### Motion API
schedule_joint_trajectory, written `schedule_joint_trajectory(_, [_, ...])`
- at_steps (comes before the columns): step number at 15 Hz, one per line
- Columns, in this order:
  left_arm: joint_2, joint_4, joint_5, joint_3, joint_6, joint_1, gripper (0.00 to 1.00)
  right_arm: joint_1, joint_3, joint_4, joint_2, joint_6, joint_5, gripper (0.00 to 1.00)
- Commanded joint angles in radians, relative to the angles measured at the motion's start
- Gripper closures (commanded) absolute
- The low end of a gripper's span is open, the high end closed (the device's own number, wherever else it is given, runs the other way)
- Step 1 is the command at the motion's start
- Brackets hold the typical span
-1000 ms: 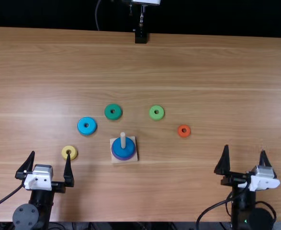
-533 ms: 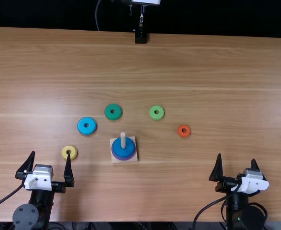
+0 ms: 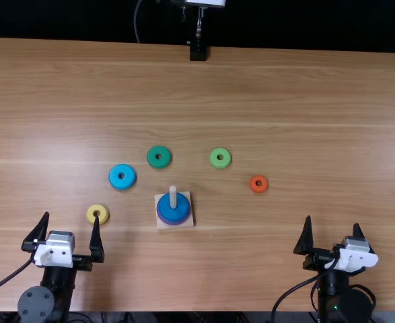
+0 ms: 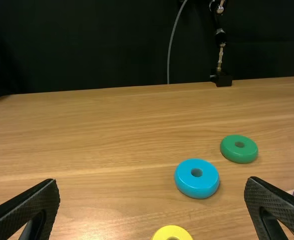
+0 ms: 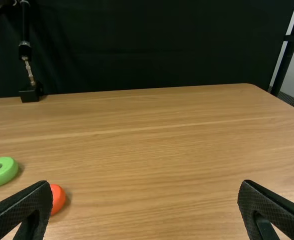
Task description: Build the Hanoi tower: stack the rings onto the peg from bottom to top in this color order: purple, dark blue, light blue, dark green, light green, yellow, orange.
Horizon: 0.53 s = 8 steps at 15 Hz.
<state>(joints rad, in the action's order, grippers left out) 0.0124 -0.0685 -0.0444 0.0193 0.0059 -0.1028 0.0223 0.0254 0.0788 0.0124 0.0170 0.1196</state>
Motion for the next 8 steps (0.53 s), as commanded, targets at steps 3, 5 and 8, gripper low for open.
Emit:
schedule_joint_trajectory(3, [-0.012, -0.011, 0.004, -0.019, 0.012, 0.003, 0.0, 0.01, -0.01, 0.031, -0.012, -0.002, -0.002, 0.0])
schedule_joint_trajectory(5, [-0.012, -0.011, 0.009, -0.019, 0.011, 0.008, 0.0, 0.011, -0.01, 0.031, -0.012, -0.002, -0.002, 0.0])
schedule_joint_trajectory(8, [-0.012, -0.007, 0.009, -0.019, 0.011, 0.023, 0.0, 0.01, -0.012, 0.031, -0.012, -0.002, -0.002, 0.0])
